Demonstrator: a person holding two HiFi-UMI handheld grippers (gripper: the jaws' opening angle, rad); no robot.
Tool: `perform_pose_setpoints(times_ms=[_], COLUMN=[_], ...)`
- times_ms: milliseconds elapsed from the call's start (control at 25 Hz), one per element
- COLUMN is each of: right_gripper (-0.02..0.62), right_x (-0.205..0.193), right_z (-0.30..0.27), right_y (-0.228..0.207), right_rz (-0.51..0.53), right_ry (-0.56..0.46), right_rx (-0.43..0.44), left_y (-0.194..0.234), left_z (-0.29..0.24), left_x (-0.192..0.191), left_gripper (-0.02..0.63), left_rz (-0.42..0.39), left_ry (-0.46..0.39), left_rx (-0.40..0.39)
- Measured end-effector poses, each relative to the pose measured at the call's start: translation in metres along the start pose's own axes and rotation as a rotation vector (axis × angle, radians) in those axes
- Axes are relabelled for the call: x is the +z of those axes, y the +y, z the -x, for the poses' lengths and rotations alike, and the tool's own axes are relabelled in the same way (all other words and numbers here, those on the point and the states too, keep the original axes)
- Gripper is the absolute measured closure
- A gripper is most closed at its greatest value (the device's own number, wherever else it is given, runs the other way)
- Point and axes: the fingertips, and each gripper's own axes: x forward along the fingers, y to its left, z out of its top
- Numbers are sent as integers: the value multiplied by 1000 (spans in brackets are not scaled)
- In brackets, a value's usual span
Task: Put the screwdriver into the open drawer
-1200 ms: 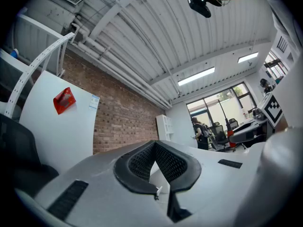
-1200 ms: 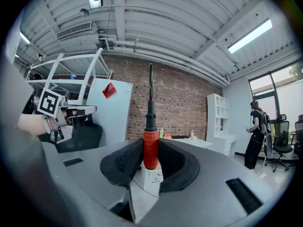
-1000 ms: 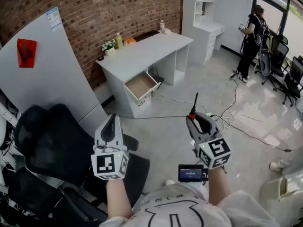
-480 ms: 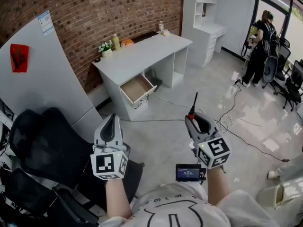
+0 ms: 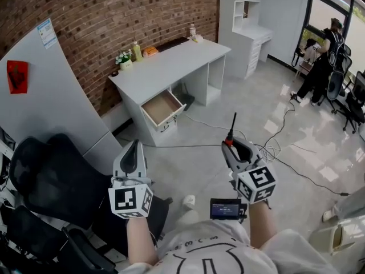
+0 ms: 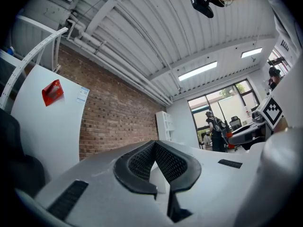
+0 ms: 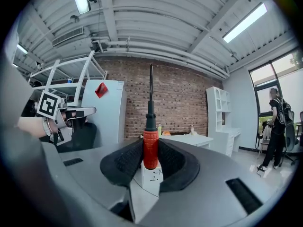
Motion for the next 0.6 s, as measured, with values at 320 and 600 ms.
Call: perform_pose_setpoints(times_ms=[320,600], right_gripper=[503,503], right_x=[-8,-17], right_z=[-33,-84], right_y=[-24,-61], right_rz=[-19,-25], right_ry=[11,37], right_rx=[-5,0], left_y=[6,23], left_z=[-40,-95], left_x=[-16,-42], left_gripper=[595,595], left_rz=[-4,31], left_ry=[18,39], left_rx=[-1,35])
